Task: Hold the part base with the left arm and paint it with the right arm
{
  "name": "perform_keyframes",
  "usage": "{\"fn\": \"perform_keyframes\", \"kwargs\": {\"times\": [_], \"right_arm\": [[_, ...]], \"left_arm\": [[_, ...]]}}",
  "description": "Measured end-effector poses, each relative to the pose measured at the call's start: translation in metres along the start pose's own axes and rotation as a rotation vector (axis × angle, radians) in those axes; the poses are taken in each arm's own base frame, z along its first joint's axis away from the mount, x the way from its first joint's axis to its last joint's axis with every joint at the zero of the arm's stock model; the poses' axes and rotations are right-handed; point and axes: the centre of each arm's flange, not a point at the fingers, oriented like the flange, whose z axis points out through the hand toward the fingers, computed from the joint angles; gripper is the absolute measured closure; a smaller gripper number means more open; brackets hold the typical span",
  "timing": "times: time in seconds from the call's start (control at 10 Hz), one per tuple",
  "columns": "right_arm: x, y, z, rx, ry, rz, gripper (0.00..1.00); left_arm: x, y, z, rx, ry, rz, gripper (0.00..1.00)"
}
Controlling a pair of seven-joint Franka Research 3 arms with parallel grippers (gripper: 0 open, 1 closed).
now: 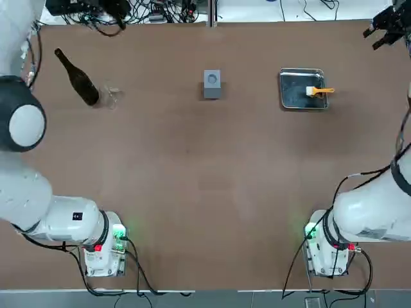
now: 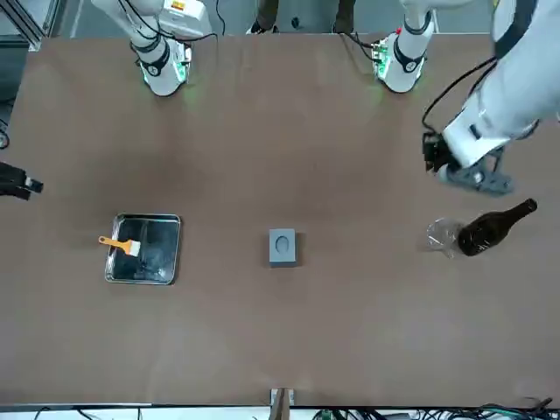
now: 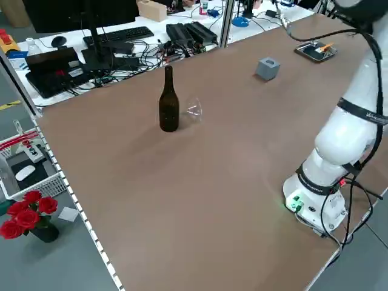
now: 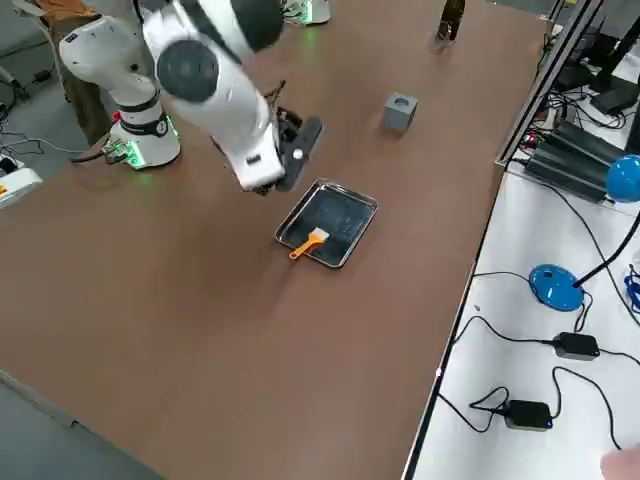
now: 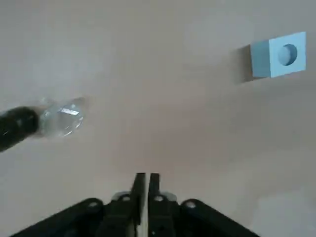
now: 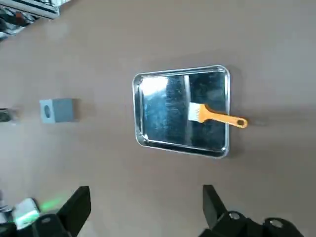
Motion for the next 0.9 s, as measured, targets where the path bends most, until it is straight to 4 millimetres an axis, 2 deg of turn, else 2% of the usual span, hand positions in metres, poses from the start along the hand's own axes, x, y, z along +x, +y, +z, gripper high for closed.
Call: {"fn": "perform_keyframes", "kwargs": {"times": [0.2,0.4,0.5,0.7,0.9], "right_arm": [[0.009,0.065,0.050,0.141,-0.018,-0.006,0.00],[0.012,0.129,0.085,0.229,0.000,-0.009,0.00],[0.010,0.153,0.098,0.275,0.015,0.010,0.00],[0.012,0.185,0.121,0.328,0.043,0.023,0.00],[0.020,0.209,0.151,0.365,0.043,0.028,0.00]], "left_arm": [[0.031,0.038,0.056,-0.022,-0.019,0.066,0.94],[0.059,0.075,0.116,-0.046,-0.022,0.118,0.99],[0.068,0.091,0.145,-0.055,-0.031,0.137,0.99],[0.084,0.115,0.186,-0.076,0.001,0.165,0.99],[0.095,0.132,0.216,-0.094,0.033,0.180,0.99]]}}
